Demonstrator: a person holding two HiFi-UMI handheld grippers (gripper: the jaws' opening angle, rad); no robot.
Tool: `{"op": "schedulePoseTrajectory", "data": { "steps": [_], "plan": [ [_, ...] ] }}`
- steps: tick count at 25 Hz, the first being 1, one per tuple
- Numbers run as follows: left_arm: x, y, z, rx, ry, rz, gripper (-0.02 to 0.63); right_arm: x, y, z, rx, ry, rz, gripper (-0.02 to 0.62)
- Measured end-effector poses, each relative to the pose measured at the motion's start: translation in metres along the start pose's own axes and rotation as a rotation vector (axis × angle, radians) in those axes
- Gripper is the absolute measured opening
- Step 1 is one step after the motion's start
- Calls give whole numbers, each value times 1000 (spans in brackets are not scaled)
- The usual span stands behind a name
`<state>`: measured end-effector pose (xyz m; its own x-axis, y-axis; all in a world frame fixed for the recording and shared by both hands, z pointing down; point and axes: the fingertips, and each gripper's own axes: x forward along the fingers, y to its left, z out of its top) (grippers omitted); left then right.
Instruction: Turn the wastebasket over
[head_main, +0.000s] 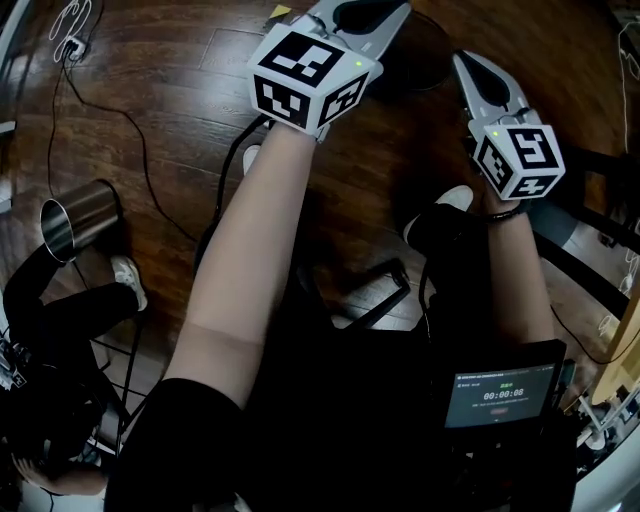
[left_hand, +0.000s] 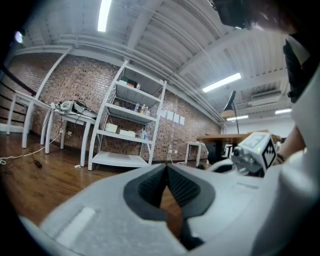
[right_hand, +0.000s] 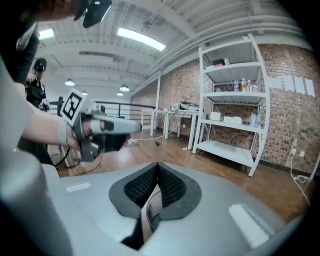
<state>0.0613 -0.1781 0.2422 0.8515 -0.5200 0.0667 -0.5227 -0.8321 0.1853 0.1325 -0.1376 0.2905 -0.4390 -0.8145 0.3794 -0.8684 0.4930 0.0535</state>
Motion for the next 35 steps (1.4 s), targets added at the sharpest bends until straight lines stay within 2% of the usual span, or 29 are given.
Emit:
{"op": "schedulePoseTrajectory", "data": {
  "steps": [2, 5, 8, 10, 13, 20, 26, 35],
  "plan": [
    [1, -5, -4, 7, 13, -10, 3, -13, 5, 23, 21, -97, -7, 11],
    [2, -14, -2, 2, 0, -27, 3, -19, 9, 34, 21, -207, -5, 11],
    [0, -19, -1, 10, -7, -33, 3, -12, 12, 33, 63, -265, 37, 11],
    [-2, -18, -1, 30, 2, -31, 3, -5, 14, 36, 44, -290, 70, 11],
    [-4, -17, 2, 40, 0, -29, 3, 4, 18, 41, 28, -306, 119, 11],
    [-2, -26, 2, 79, 1, -74, 3, 5, 22, 51, 8, -340, 162, 11],
    [3, -35, -4, 90, 22, -99, 3, 9, 19, 39, 32, -333, 164, 11],
    [8, -41, -14, 129, 69, -108, 3, 4, 15, 51, 53, -361, 169, 11]
  ]
}}
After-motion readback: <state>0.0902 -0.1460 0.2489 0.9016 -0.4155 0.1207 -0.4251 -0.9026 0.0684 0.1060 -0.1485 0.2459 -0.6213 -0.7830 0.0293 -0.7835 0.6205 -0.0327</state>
